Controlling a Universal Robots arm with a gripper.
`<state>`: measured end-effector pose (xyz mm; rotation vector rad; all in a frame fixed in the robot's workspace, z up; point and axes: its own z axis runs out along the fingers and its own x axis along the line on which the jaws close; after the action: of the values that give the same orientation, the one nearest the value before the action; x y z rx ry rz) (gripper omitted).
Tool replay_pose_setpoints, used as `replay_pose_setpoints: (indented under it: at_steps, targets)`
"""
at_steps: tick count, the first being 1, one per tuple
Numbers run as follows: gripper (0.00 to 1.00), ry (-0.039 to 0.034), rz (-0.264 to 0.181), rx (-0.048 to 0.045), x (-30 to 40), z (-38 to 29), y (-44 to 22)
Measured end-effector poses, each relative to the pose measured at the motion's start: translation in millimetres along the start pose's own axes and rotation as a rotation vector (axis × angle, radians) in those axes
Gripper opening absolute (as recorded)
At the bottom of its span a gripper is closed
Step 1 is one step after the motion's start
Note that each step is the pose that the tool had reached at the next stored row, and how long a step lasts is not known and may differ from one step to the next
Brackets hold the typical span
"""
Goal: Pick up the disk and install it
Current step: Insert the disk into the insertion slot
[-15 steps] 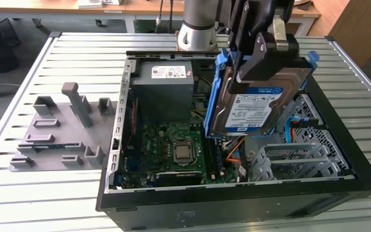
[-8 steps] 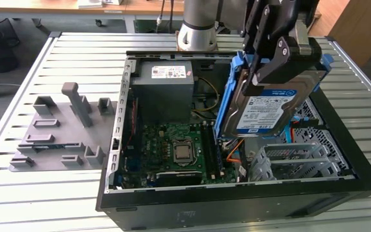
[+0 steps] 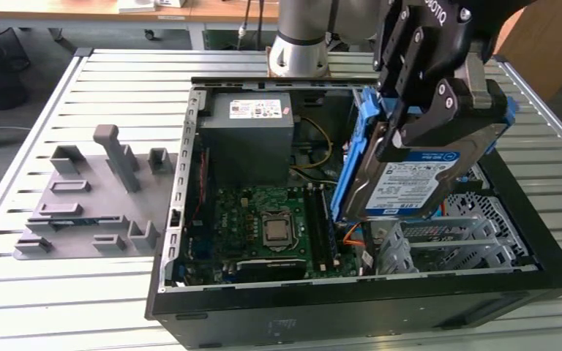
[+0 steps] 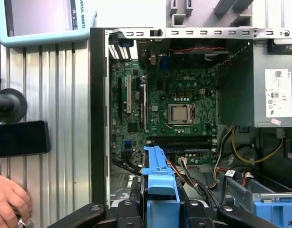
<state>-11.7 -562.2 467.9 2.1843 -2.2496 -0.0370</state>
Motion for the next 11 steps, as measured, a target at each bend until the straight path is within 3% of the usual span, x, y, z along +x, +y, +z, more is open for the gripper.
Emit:
replay_pose_setpoints:
  at_steps: [7,11]
  targets:
    - [0.36,0.0002,0.000,0.0000,2.2,2.4,-17.9]
    - [0.36,0.0001,0.000,0.0001,9.5,4.4,-23.8]
